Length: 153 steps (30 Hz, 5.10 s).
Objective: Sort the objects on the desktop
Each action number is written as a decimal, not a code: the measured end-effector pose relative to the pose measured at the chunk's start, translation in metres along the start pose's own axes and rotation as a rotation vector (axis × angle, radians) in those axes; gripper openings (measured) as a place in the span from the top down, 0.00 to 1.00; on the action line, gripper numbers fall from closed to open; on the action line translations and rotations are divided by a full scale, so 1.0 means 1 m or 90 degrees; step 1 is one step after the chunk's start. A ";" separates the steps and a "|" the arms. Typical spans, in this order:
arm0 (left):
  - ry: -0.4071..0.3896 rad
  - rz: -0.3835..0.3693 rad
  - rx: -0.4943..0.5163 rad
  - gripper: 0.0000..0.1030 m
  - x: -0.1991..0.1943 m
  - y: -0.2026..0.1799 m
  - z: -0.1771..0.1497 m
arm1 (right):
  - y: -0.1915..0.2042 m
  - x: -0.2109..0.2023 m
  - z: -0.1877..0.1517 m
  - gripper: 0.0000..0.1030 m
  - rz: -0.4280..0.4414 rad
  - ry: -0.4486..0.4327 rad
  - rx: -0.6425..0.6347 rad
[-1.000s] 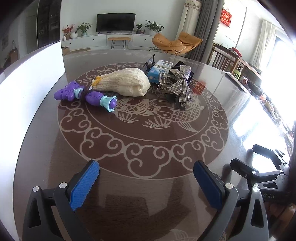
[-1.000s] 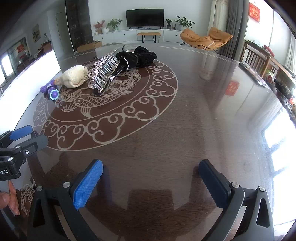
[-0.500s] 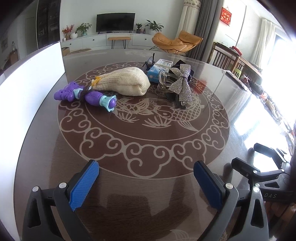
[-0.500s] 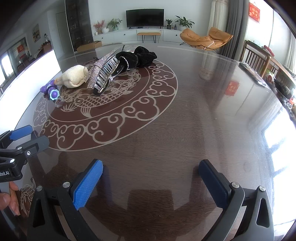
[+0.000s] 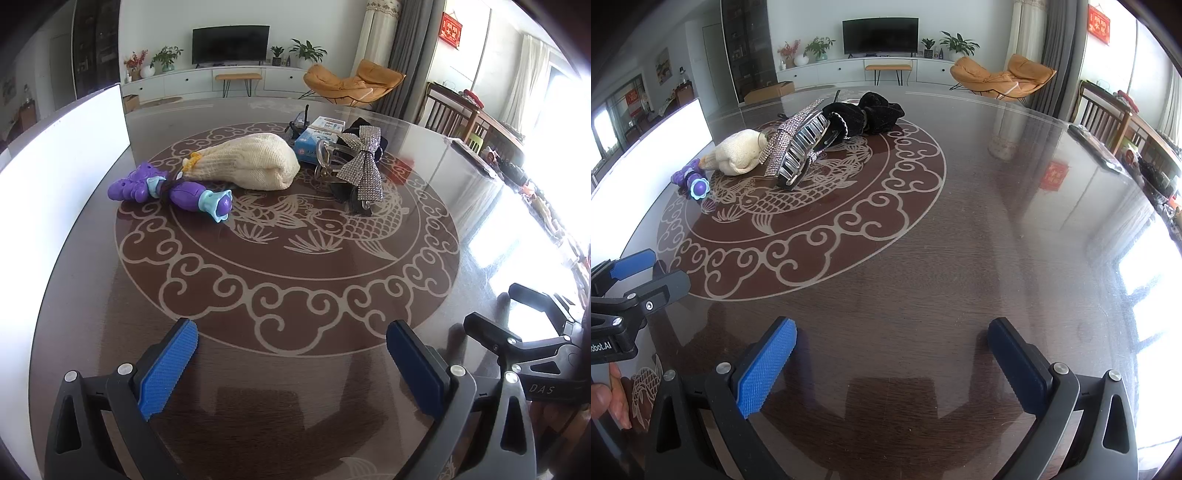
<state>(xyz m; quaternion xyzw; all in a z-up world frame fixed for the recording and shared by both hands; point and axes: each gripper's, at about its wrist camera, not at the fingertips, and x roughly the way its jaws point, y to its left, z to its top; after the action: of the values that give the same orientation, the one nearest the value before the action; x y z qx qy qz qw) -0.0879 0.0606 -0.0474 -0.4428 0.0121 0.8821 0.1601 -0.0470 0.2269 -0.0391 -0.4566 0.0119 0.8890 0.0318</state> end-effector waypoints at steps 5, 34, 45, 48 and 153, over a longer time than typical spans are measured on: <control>0.003 0.008 0.007 0.00 0.002 -0.003 0.000 | 0.000 0.000 0.000 0.00 0.000 0.000 0.000; 0.007 0.019 0.016 0.00 0.004 -0.005 -0.001 | 0.000 0.000 0.000 0.00 0.000 0.000 0.000; 0.008 0.020 0.017 0.00 0.004 -0.005 -0.001 | 0.000 0.000 0.000 0.00 0.000 0.000 0.000; 0.009 0.022 0.018 0.00 0.005 -0.005 -0.001 | 0.000 0.000 0.000 0.00 0.000 0.000 0.000; -0.018 -0.111 -0.058 0.68 -0.010 0.100 0.008 | 0.066 0.010 0.053 0.52 0.083 0.016 -0.121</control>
<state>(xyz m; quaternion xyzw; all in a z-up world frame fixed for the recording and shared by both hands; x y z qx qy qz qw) -0.1175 -0.0356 -0.0470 -0.4362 -0.0689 0.8707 0.2163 -0.1002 0.1643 -0.0165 -0.4668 -0.0423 0.8806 -0.0696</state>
